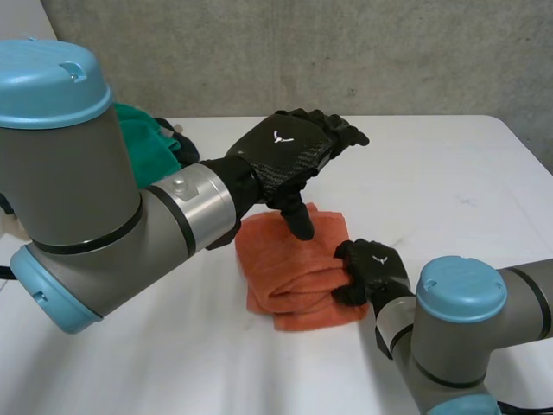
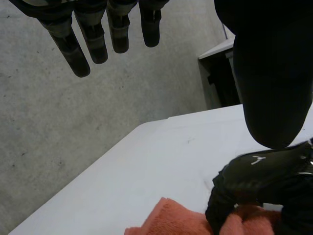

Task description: Fold the laundry.

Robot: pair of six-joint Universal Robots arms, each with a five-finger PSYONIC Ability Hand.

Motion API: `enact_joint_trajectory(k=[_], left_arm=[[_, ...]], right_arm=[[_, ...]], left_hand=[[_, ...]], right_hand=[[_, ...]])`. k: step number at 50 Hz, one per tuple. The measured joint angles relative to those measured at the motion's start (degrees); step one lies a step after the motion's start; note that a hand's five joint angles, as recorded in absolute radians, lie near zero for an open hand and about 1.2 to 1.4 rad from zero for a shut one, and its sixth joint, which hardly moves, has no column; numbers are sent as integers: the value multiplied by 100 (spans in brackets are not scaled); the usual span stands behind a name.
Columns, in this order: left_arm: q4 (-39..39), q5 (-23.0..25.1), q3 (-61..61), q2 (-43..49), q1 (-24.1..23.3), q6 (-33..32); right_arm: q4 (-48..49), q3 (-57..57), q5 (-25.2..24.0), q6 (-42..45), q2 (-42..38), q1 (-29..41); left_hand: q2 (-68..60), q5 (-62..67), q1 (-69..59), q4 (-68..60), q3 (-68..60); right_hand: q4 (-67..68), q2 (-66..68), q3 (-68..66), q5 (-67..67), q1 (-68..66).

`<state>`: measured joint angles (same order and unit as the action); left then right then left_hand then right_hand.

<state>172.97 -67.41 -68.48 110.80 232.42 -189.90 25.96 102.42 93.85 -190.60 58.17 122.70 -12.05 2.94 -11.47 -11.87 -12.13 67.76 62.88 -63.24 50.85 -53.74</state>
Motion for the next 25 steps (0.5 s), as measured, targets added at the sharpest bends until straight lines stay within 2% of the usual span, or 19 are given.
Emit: enact_joint_trajectory(k=[5, 11, 19, 25], left_arm=[[8, 2, -60, -61, 36, 46], [47, 14, -87, -176, 66, 136], [162, 18, -64, -307, 68, 281], [279, 18, -58, -333, 64, 382]], right_arm=[[328, -148, -33, 119, -12, -329], [532, -941, -148, 354, -265, -1140], [-274, -3198, -106, 630, -1427, -2208], [-1312, -5747, 342, 678, -2830, -2887]], left_hand=[[0, 0, 0, 0, 0], [0, 0, 0, 0, 0], [0, 0, 0, 0, 0], [0, 0, 0, 0, 0]], right_hand=[[58, 72, -119, 91, -2], [61, 72, -183, 253, -2], [64, 72, -219, 307, -2], [67, 72, -219, 307, -2]])
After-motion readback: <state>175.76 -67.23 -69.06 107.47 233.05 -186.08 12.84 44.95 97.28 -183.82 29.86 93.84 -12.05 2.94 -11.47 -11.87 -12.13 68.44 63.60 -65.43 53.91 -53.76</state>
